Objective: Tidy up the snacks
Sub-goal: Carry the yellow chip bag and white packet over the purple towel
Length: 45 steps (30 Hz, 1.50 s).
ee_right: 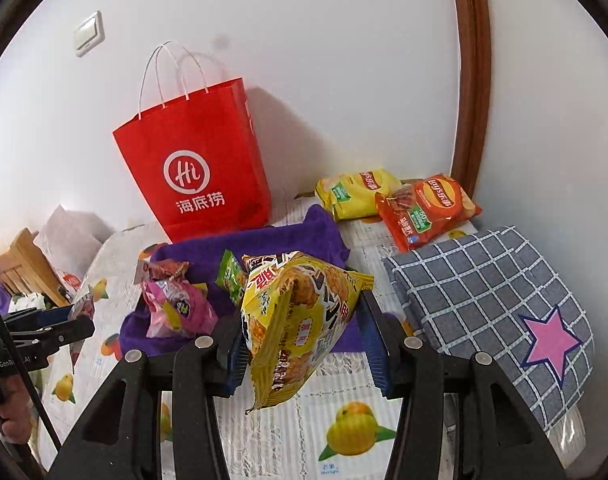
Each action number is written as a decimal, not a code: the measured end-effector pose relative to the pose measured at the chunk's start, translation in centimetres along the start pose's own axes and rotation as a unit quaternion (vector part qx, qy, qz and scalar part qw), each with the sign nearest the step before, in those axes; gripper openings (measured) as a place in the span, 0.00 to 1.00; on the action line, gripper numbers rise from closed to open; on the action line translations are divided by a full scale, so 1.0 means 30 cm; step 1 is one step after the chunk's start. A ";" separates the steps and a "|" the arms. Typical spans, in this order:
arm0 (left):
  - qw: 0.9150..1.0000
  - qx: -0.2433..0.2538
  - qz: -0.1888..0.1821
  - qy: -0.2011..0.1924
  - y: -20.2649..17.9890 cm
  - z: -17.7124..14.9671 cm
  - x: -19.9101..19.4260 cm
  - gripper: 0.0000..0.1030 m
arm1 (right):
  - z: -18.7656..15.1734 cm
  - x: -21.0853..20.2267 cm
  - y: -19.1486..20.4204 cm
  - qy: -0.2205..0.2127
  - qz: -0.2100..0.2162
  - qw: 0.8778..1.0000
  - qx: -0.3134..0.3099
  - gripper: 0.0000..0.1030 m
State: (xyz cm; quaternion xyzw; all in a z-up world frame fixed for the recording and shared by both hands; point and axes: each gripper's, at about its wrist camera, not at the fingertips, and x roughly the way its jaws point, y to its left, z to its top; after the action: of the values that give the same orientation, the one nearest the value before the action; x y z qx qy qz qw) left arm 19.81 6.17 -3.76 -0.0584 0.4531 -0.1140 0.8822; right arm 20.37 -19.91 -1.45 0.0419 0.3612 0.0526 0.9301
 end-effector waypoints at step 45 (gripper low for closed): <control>0.996 -0.076 0.000 -0.048 0.111 0.299 0.224 0.52 | 0.250 0.528 0.067 0.093 0.037 0.995 0.013 0.48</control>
State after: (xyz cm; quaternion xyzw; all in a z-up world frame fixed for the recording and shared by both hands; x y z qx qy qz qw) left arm 31.38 7.68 -4.49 -0.1307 0.4175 -0.0761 0.8960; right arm 36.92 -16.18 -6.28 0.0623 0.4448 0.0856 0.8893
